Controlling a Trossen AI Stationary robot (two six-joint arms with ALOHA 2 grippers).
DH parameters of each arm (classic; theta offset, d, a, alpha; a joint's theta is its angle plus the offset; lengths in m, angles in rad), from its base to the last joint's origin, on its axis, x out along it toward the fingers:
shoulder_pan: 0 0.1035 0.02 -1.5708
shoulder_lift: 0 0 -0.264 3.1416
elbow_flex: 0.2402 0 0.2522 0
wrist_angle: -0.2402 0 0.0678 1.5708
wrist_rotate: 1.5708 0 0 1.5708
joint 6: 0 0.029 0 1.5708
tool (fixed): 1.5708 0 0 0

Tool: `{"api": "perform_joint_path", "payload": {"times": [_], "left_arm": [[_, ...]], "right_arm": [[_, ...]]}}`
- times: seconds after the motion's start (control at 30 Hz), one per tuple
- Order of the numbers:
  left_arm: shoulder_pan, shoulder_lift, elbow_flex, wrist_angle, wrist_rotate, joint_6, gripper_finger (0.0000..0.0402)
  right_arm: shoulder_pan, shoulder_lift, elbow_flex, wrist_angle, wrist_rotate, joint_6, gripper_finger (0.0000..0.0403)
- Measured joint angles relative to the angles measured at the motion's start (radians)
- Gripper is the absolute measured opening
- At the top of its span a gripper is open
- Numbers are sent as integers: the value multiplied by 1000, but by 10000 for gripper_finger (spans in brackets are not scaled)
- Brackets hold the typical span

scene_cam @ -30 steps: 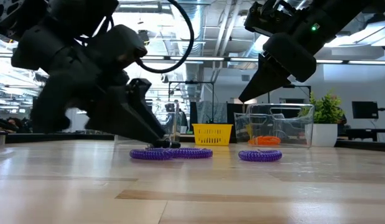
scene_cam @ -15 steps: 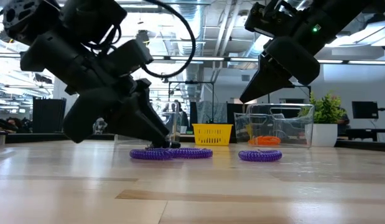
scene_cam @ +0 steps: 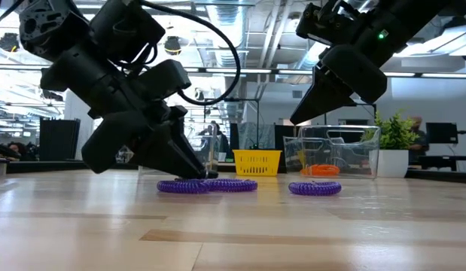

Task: Sort spring keychains
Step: Put the right black spring keychain into the yellow bin

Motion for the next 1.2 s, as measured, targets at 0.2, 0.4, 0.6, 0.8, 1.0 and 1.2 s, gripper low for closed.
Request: {"api": "perform_joint_path", "payload": {"times": [0.2,0.4,0.6,0.8,1.0,1.2], "left_arm": [[0,0,0,-3,0,0,60],[0,0,0,3,0,5,27],[0,0,0,19,0,7,35],[-4,0,0,54,0,8,32],[-18,-6,0,78,-1,24,34],[-60,-75,1,123,-8,25,35]], "right_arm": [[0,0,0,0,3,0,75],[-13,0,0,1,2,1,75],[-35,0,0,16,2,2,75],[-47,0,0,45,2,2,75],[-46,0,0,82,0,-23,75],[-46,6,0,120,-1,-30,75]]}}
